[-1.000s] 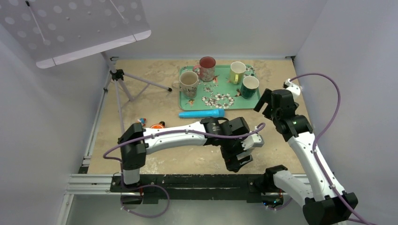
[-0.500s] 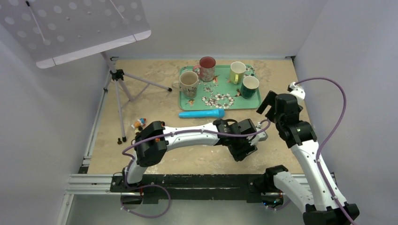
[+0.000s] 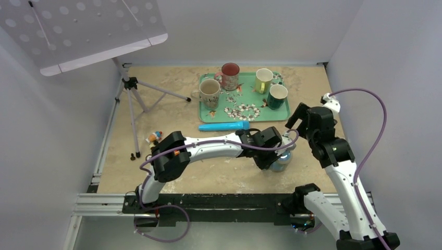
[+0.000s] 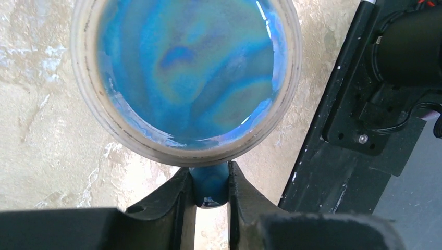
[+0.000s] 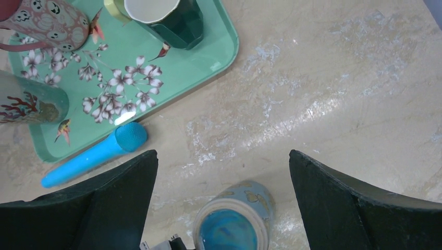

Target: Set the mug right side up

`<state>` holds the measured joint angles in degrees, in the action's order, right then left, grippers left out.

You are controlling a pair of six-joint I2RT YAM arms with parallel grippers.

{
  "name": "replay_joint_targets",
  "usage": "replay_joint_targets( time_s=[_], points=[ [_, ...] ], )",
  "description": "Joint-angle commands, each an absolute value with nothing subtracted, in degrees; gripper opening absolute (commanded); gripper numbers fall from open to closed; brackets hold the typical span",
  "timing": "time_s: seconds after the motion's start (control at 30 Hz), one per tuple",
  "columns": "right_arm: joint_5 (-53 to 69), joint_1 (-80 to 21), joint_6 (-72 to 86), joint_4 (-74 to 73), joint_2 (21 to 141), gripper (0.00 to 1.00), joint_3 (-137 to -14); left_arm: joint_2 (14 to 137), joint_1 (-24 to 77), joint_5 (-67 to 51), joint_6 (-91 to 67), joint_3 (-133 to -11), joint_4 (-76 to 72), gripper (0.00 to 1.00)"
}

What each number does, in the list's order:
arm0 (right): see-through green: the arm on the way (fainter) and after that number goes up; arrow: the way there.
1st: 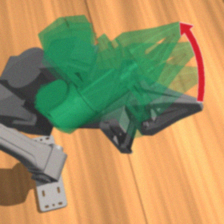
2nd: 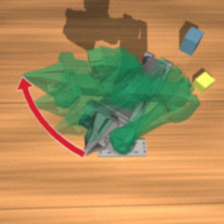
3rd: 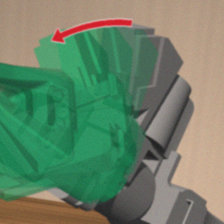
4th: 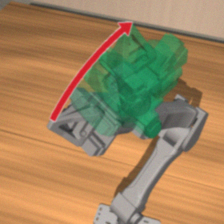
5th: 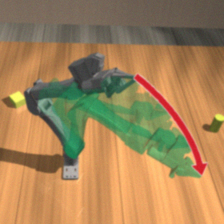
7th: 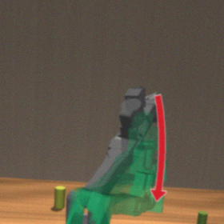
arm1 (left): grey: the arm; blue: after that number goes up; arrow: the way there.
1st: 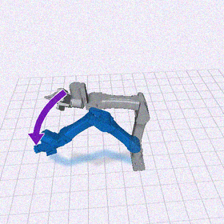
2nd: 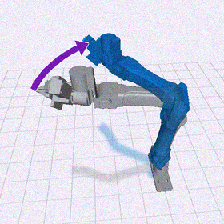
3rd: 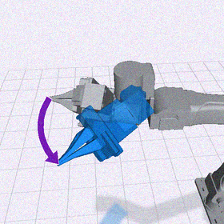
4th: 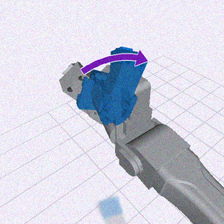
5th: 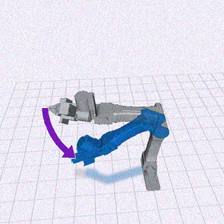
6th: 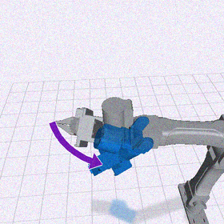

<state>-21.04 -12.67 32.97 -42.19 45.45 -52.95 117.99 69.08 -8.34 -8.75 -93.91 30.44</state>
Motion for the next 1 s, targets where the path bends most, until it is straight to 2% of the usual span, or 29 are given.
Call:
replay_joint_targets(
  time_s=[0.0,0.17,0.37,0.63,0.73,0.97],
  points=[
    [-17.9,-12.5,31.7,-42.9,43.7,0.97,-52.2,118.0,66.2,-12.2,-9.9,-92.6,26.7,0.00],
    [-14.8,-12.5,30.1,-45.5,43.6,0.99,-57.5,113.0,56.5,-29.6,-15.4,-94.2,30.3,0.00],
    [-6.9,-12.5,30.5,-45.6,43.1,0.98,-62.0,108.4,48.4,-41.8,-18.3,-95.7,32.9,0.00],
    [0.7,-12.4,33.4,-43.8,39.4,0.98,-53.6,106.9,40.2,-45.1,-24.2,-100.1,33.1,0.00],
    [12.9,-12.4,39.5,-33.5,36.0,0.98,-46.9,105.6,38.4,-46.8,-26.7,-103.4,33.8,0.00],
    [21.6,-12.3,55.4,-8.0,28.5,0.98,-31.6,101.9,35.5,-45.6,-32.6,-107.4,37.8,0.00]
  ],
)
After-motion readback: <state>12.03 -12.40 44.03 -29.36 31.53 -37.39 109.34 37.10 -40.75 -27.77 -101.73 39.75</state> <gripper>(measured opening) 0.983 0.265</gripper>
